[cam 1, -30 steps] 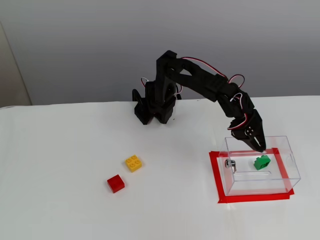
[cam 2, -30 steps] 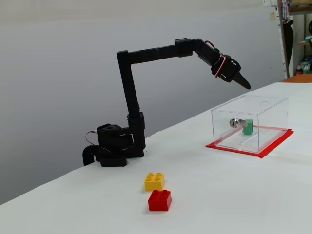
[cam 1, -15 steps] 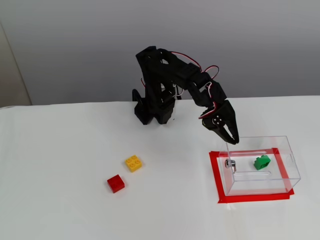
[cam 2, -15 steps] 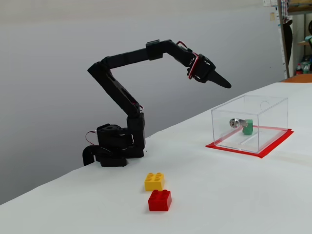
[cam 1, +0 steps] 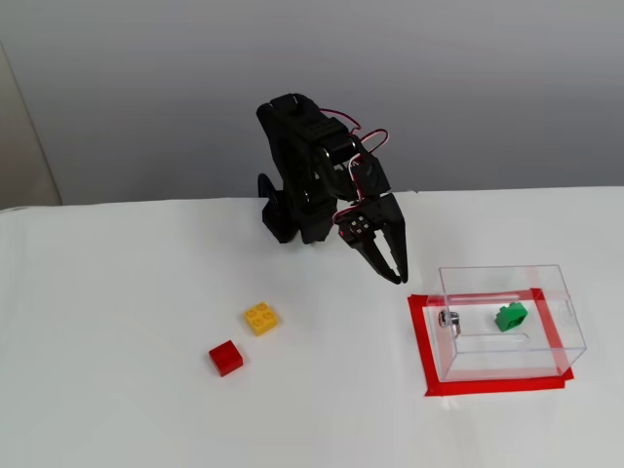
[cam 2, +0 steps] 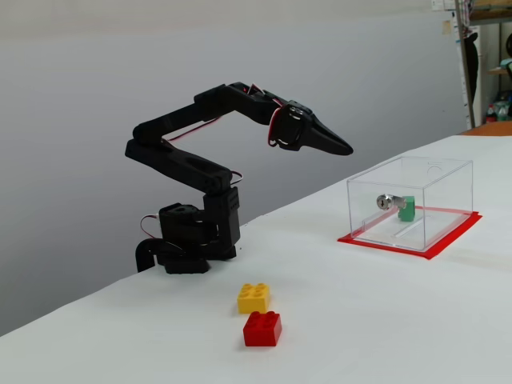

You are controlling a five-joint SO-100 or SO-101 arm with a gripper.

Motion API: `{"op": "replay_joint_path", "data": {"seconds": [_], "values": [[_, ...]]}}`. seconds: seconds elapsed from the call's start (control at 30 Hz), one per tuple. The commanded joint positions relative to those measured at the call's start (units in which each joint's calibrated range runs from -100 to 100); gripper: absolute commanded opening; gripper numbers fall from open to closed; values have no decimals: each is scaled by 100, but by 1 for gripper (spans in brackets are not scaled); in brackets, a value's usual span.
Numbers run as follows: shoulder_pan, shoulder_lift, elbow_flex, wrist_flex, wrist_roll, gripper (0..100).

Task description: Pick the green lego brick and place it into the transparent box

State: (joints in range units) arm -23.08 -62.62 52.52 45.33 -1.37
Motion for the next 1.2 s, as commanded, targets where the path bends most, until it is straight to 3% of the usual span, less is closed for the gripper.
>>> {"op": "replay_joint_path", "data": {"seconds": [0.0,0.23,0.5,1.17], "values": [[522,-412,110,175,6,1],[1727,-912,210,976,-15,1],[2718,-1600,924,959,6,1],[2799,-3704,3781,115,17,1]]}}
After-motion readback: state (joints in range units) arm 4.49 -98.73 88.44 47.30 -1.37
